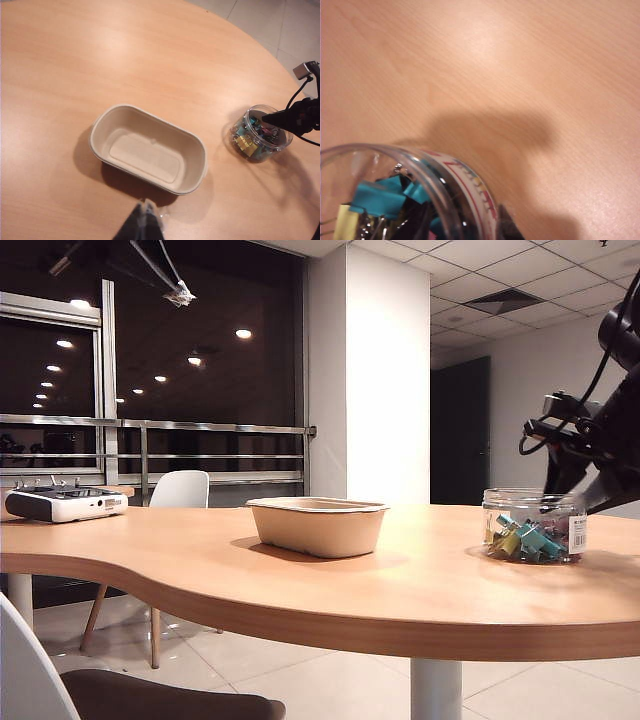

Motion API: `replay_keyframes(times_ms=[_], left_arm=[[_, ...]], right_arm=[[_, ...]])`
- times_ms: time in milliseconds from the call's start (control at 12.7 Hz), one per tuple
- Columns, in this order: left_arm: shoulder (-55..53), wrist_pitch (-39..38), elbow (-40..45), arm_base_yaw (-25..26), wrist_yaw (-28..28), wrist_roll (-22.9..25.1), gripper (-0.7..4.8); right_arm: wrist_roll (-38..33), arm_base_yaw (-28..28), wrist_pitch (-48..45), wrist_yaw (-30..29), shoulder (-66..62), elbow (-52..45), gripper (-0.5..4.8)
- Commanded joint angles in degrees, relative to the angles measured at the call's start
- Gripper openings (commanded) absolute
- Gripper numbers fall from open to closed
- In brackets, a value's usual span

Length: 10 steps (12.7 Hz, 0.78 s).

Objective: Pick up the box filled with clips, pour some clips from it into the rectangular paper box, and then put the clip box back on the table.

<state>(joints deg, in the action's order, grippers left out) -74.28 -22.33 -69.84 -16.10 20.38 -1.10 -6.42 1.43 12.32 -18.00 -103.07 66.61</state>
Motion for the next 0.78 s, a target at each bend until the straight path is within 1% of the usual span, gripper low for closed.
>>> replay_keyframes(times_ms=[78, 157, 235, 785], left_arm=[[0.22, 0.5, -0.15, 0.0, -0.02, 0.04, -0.06], [0.22, 0.48, -0.15, 0.0, -0.02, 0.04, -0.06], [0.22, 0.52, -0.15, 0.0, -0.04, 0.04, -0.06], [0.22, 0.55, -0.15, 0.0, -0.22, 0.04, -0.06]], right_arm=[[0.0, -0.09, -0.44, 0.0, -1.42, 0.13, 1.69], [0.0, -0.09, -0.55, 0.0, -1.42, 0.13, 1.65], [0.0, -0.07, -0.59, 0.0, -1.4, 0.22, 1.38], [0.0, -0.07, -0.44, -0.13, -1.38, 1.6, 1.49]])
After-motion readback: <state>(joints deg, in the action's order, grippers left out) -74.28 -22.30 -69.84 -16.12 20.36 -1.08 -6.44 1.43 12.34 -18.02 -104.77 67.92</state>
